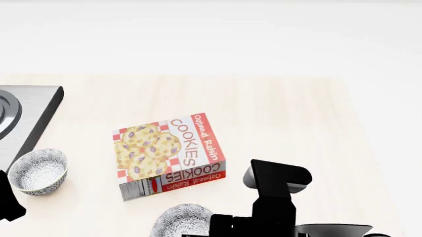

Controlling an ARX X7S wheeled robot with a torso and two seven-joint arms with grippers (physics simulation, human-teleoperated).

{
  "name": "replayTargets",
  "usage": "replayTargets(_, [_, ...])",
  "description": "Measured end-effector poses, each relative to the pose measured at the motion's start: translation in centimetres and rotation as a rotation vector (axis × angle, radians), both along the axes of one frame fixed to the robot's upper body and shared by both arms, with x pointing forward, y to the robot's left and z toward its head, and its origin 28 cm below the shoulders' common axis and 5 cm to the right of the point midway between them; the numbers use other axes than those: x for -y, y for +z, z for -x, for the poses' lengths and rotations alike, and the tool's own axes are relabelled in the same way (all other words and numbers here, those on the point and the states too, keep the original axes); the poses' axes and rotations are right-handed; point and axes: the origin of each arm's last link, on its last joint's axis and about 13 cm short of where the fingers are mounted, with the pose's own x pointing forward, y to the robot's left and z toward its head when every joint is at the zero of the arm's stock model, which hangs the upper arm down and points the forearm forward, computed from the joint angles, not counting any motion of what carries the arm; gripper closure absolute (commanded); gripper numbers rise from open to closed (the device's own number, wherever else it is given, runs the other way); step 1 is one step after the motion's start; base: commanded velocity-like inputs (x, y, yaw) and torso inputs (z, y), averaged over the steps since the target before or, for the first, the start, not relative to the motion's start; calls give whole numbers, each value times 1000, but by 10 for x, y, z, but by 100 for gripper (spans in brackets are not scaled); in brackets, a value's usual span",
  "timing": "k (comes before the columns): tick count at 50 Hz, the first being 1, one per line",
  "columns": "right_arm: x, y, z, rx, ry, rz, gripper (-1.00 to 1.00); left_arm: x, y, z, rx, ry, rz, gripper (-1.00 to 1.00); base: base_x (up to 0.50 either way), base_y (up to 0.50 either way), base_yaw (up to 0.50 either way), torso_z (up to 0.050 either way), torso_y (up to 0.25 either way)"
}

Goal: Pick the akita bowl next to the plate and place it on the plate.

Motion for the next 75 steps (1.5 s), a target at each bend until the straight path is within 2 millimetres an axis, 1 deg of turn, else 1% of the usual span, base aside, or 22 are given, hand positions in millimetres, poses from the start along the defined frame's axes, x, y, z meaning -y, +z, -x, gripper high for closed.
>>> replayTargets(39, [-5,-25,2,-46,41,20,100,0,-1,0,0,0,0,-100,0,0,0,0,0])
replayTargets(75, [-2,-42,5,-63,29,41,100,0,1,0,-1,1,-2,-100,0,0,0,0,0])
